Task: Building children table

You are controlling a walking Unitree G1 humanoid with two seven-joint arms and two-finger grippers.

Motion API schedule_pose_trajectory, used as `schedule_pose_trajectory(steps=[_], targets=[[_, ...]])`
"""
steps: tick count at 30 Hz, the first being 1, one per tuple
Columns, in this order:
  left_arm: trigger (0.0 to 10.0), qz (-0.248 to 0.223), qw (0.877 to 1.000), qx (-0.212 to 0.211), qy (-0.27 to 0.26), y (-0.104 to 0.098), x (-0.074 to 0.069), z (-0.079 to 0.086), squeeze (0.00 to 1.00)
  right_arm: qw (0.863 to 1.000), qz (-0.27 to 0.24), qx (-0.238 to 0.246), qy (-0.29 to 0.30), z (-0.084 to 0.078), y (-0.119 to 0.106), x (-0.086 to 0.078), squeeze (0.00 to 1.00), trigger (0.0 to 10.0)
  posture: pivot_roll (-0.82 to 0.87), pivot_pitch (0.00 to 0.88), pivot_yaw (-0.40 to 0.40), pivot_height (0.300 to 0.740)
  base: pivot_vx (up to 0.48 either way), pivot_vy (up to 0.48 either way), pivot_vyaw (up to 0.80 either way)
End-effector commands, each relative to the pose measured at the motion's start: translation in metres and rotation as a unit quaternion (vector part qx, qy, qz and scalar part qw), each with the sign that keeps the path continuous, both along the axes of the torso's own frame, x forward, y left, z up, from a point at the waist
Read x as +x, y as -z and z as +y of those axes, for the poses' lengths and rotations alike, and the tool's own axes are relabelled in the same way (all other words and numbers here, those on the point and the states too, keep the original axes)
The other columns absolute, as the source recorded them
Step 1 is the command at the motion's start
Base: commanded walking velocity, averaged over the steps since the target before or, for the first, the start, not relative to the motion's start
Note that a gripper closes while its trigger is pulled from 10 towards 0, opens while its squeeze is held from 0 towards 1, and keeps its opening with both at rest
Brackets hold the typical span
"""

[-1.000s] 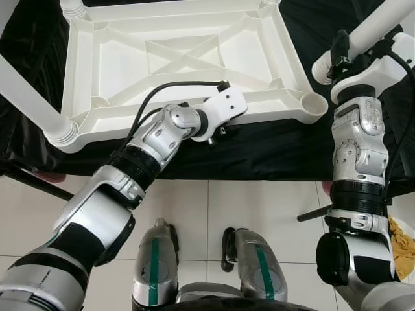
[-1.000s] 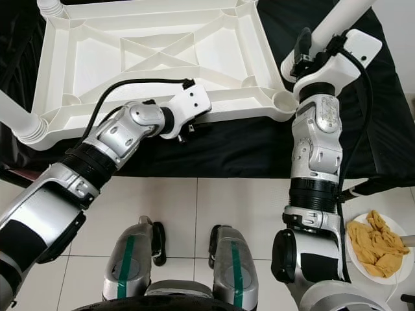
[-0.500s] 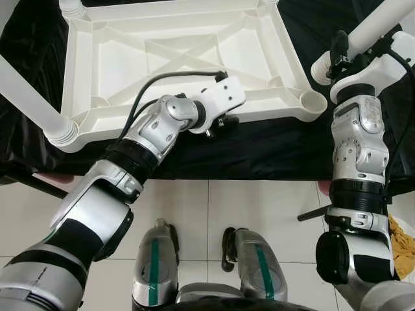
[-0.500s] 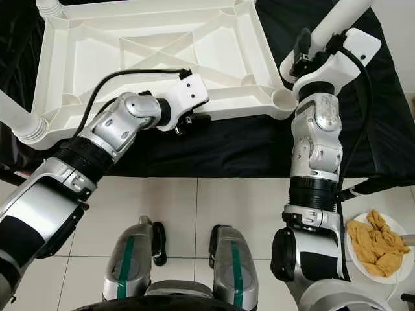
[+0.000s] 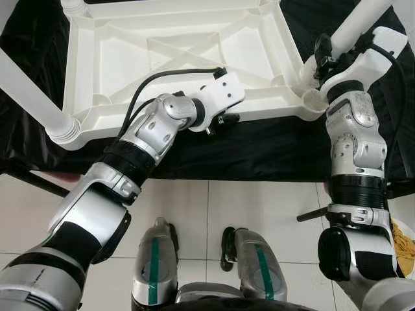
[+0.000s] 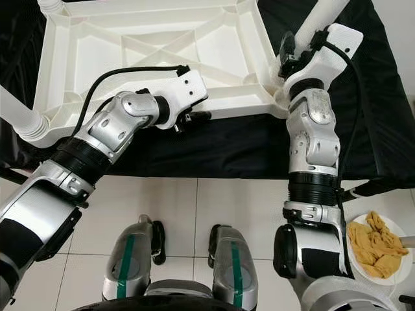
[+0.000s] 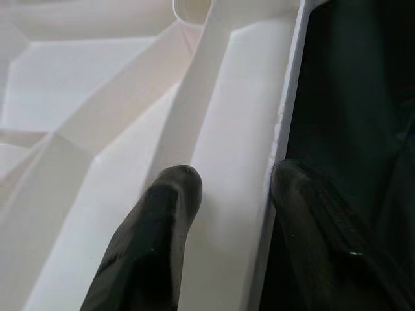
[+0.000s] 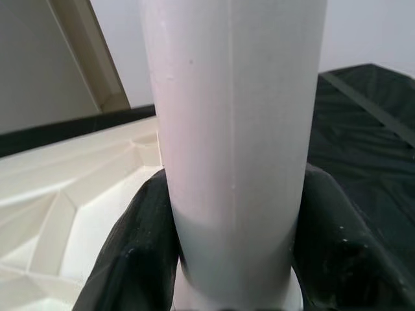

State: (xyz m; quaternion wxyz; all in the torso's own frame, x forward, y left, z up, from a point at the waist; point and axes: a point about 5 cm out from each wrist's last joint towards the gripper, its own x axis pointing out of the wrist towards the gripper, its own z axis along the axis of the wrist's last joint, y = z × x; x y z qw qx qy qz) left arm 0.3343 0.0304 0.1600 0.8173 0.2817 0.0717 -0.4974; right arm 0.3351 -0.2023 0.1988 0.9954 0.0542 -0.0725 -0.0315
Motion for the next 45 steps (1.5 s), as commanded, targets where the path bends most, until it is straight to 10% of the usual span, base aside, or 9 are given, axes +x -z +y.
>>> schedule_pose_trajectory(steps=[1,11,45], targets=[[10.0,-0.008,1.0,-0.007,0.001,-0.005,0.0,0.003,0.0,1.0,0.011,-0.01,-0.004,0.0,0.004,0.0,0.0,10.0,0.02,0.062,-0.019,0.74,0.0,0.0,0.0],[10.0,0.006,0.993,-0.07,0.1,-0.032,-0.021,-0.004,0.0,1.0,0.017,-0.016,0.004,-0.004,0.005,0.002,0.0,10.0,0.02,0.06,-0.025,0.74,0.0,0.0,0.0],[10.0,-0.017,0.984,-0.175,-0.013,-0.068,0.004,0.011,0.0,0.994,0.096,-0.001,0.058,-0.033,0.039,-0.023,0.0,10.0,0.0,0.052,-0.03,0.74,0.0,0.0,0.0]])
